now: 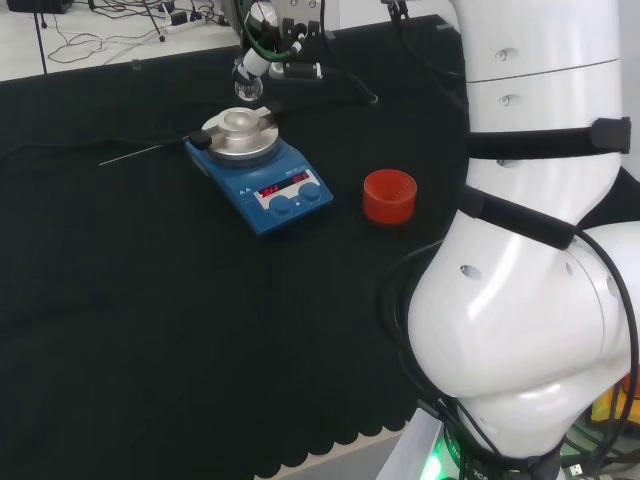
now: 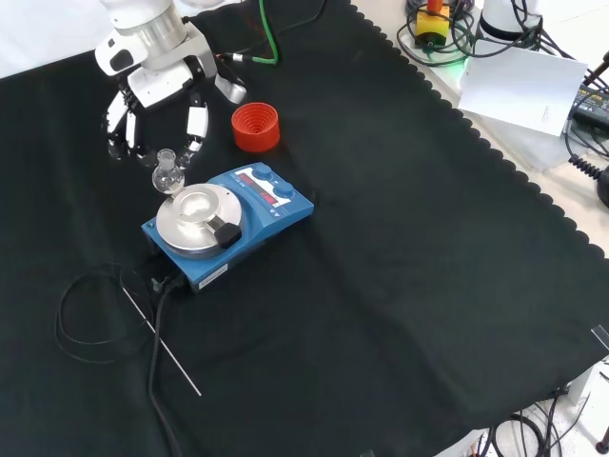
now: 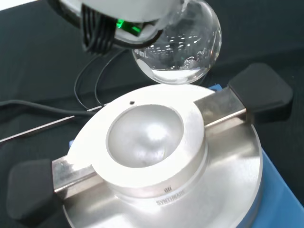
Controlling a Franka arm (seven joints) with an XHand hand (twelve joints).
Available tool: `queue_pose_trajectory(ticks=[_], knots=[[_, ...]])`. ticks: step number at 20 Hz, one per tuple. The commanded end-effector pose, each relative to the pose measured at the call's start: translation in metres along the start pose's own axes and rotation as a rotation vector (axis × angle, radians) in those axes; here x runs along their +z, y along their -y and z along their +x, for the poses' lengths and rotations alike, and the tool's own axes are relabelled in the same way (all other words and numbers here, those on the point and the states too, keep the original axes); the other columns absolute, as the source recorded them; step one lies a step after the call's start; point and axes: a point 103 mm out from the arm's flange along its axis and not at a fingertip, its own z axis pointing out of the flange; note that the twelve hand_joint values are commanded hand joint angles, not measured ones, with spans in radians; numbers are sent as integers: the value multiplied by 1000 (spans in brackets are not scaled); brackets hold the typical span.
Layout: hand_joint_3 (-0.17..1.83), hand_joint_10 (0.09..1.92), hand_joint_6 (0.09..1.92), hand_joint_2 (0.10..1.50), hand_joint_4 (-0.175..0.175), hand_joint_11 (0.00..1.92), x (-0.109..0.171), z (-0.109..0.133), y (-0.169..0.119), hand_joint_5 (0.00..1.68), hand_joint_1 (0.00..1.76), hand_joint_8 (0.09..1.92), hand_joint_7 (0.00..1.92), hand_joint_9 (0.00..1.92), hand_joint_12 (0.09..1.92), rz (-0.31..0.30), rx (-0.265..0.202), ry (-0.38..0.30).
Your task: Place the round-bottom flask on the heater.
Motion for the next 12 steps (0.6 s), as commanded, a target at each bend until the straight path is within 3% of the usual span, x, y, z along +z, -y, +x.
queue_pose_trajectory(ticks=[1,12], knots=[[705,575,910,692,108,499,6,0,-1,1151,1107,689,485,704,1289,17,-3,3],[738,575,919,675,92,491,20,5,-3,1154,1113,689,468,693,1293,58,-3,1]])
